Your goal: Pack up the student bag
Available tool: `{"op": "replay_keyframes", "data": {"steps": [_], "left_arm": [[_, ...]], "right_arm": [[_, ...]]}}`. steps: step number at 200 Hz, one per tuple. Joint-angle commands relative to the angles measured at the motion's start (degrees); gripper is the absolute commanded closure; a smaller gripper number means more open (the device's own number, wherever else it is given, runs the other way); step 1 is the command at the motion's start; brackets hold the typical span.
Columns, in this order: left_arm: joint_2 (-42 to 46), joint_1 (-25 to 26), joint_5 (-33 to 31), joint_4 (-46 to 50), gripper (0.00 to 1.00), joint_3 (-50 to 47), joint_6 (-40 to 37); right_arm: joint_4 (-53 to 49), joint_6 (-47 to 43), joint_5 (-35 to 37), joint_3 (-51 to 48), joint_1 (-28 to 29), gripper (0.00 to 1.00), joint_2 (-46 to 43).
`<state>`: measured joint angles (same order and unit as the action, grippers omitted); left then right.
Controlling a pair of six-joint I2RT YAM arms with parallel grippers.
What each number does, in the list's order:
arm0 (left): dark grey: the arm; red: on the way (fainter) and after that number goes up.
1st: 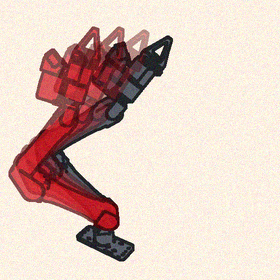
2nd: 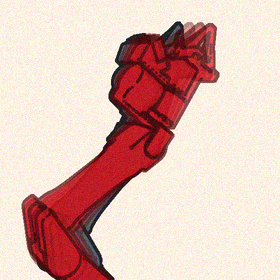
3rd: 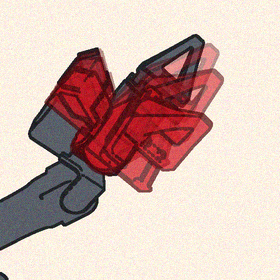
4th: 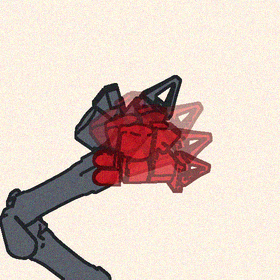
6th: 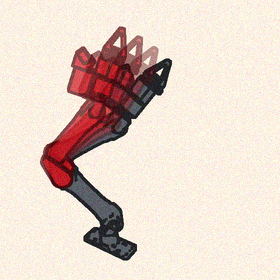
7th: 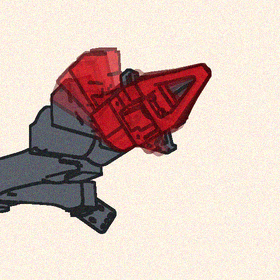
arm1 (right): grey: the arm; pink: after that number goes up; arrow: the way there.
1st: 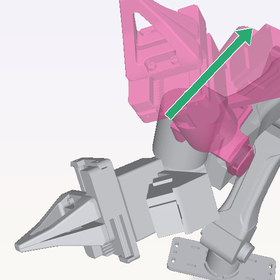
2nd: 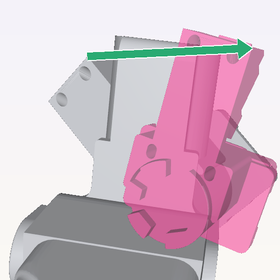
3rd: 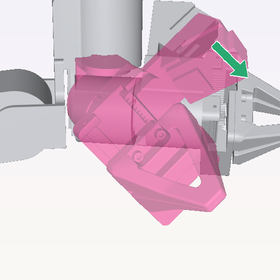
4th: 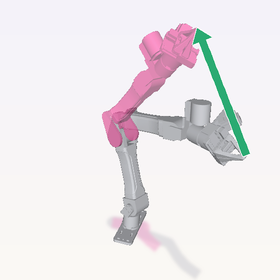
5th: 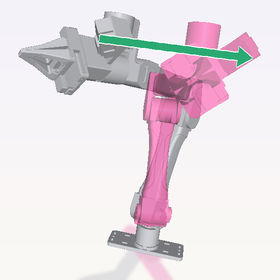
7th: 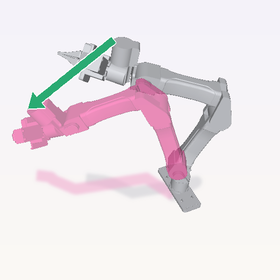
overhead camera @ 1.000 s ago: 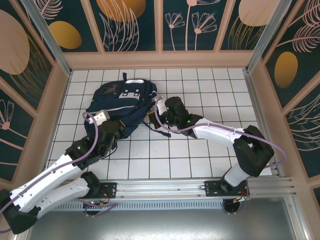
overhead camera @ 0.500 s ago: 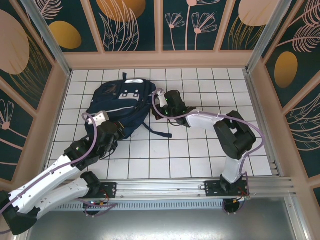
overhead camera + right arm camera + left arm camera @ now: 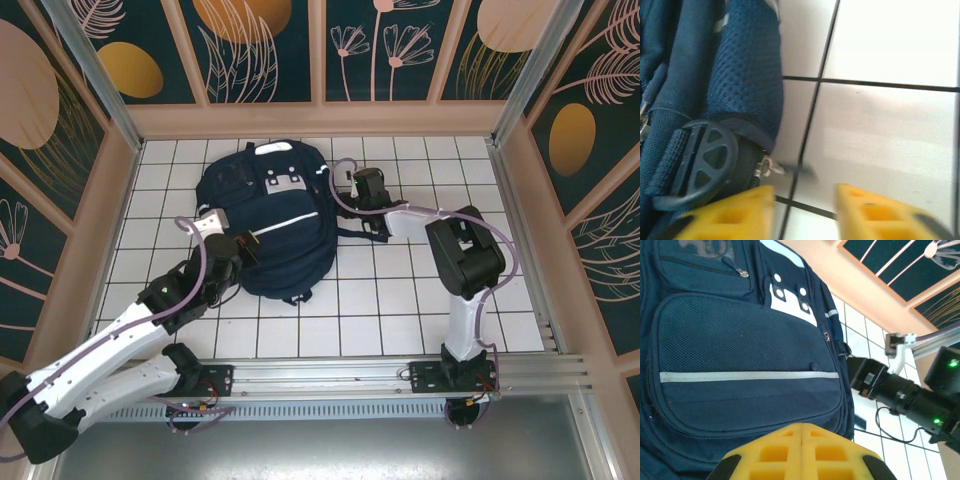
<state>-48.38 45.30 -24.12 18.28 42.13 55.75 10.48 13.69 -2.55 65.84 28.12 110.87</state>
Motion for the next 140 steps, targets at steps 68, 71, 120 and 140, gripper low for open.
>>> {"op": "replay_keyframes", "data": {"steps": [68, 71, 120, 140], "left_arm": [[-14.5, -2.9, -12.3, -4.8, 0.02, 2.9, -10.2], [-15.4, -3.1, -13.1, -5.2, 0.02, 3.1, -10.4], [-25.0, -8.5, -24.8, -14.0, 0.02, 4.3, -15.3], [-25.1, -11.9, -28.4, -17.9, 0.02, 2.3, -18.2]], "right_arm": [[4.3, 3.5, 21.5, -21.0, 0.2, 0.09, -32.7], [4.5, 3.5, 22.7, -21.8, 0.1, 0.08, -34.0], [10.1, 0.6, 27.0, -31.9, -5.5, 0.01, -48.1], [15.4, -3.0, 27.6, -35.7, -6.2, 0.01, -46.8]]}}
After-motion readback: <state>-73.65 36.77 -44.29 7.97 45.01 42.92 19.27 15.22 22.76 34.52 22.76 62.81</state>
